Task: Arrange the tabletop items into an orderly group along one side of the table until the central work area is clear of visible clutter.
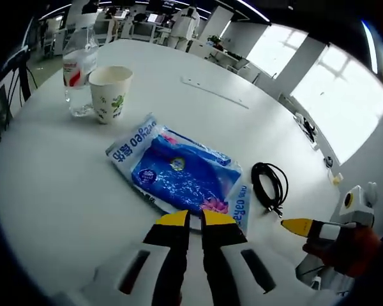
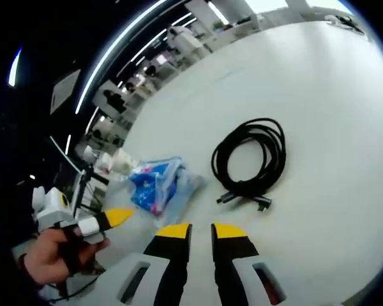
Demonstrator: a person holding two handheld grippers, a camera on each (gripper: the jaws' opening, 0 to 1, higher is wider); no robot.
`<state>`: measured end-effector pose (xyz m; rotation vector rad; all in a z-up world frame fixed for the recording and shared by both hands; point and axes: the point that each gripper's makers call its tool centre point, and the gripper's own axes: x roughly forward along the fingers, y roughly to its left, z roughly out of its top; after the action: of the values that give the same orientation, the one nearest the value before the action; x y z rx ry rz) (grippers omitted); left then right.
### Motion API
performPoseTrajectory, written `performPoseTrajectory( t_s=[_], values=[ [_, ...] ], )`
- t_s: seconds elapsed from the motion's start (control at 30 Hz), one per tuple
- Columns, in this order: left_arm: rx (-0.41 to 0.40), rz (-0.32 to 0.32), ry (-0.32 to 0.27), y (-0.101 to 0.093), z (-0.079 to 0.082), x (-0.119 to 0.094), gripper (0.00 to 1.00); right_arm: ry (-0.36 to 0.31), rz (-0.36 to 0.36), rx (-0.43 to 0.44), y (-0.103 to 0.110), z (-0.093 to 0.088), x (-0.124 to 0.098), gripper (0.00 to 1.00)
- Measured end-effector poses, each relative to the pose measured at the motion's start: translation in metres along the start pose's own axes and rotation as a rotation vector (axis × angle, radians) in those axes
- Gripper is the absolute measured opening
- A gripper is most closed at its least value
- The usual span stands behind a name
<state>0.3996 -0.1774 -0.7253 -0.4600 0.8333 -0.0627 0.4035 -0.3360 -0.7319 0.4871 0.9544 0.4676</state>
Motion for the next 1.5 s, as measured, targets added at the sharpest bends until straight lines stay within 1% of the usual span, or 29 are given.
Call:
performPoseTrajectory(
  t_s=[0.2,0.33,0.4,0.43,0.47,0.57,0.67,0.83,0.93,1.03,1.13,1.23,1.27,1.33,1.37,1.43,1.47,1.5],
  values=[
    [-0.039,0.022,-0.016,0.014,0.003,-0.002,0.04,0.014,0.025,-0.034,0.012,-0.003,0.004,0.11],
    [-0.082,0.045,-0.047,0.027,0.012,-0.004,0.04,0.025,0.042,-0.052,0.019,-0.004,0.008,0.11],
    [-0.161,0.053,-0.078,0.034,0.018,-0.005,0.04,0.037,0.046,-0.067,0.022,-0.006,0.009,0.12],
    [-0.179,0.069,-0.085,0.041,0.02,-0.006,0.04,0.04,0.047,-0.069,0.024,-0.007,0.01,0.12],
    [-0.175,0.08,-0.086,0.047,0.021,-0.006,0.04,0.04,0.048,-0.067,0.025,-0.007,0.011,0.12],
    [-0.17,0.092,-0.096,0.055,0.025,-0.009,0.05,0.042,0.059,-0.063,0.032,-0.005,0.014,0.12],
    [-0.146,0.111,-0.098,0.064,0.027,-0.01,0.07,0.042,0.066,-0.077,0.039,-0.001,0.019,0.13],
    [-0.113,0.117,-0.104,0.071,0.032,-0.008,0.11,0.038,0.077,-0.094,0.053,0.008,0.032,0.15],
    [-0.06,0.118,-0.1,0.074,0.036,-0.004,0.15,0.048,0.079,-0.106,0.058,0.01,0.04,0.19],
    [0.004,0.108,-0.093,0.075,0.039,-0.001,0.18,0.066,0.079,-0.122,0.061,0.01,0.049,0.24],
    [0.019,0.09,-0.09,0.074,0.04,0.001,0.19,0.075,0.074,-0.124,0.062,0.01,0.056,0.26],
    [0.063,0.064,-0.07,0.07,0.037,0.006,0.22,0.085,0.079,-0.128,0.064,0.01,0.064,0.26],
    [0.073,0.06,-0.064,0.07,0.037,0.007,0.22,0.092,0.084,-0.137,0.065,0.01,0.067,0.26],
    [0.103,0.051,-0.053,0.07,0.038,0.01,0.22,0.117,0.097,-0.187,0.064,0.01,0.073,0.27],
    [0.124,0.042,-0.044,0.069,0.038,0.011,0.22,0.119,0.102,-0.193,0.063,0.011,0.075,0.26],
    [0.205,0.033,-0.021,0.069,0.039,0.012,0.22,0.127,0.111,-0.192,0.061,0.013,0.078,0.24],
    [0.259,0.018,-0.006,0.068,0.039,0.014,0.21,0.136,0.116,-0.206,0.061,0.013,0.078,0.23],
    [0.28,0.01,-0.004,0.068,0.04,0.015,0.21,0.14,0.116,-0.216,0.06,0.014,0.079,0.23]
  ],
)
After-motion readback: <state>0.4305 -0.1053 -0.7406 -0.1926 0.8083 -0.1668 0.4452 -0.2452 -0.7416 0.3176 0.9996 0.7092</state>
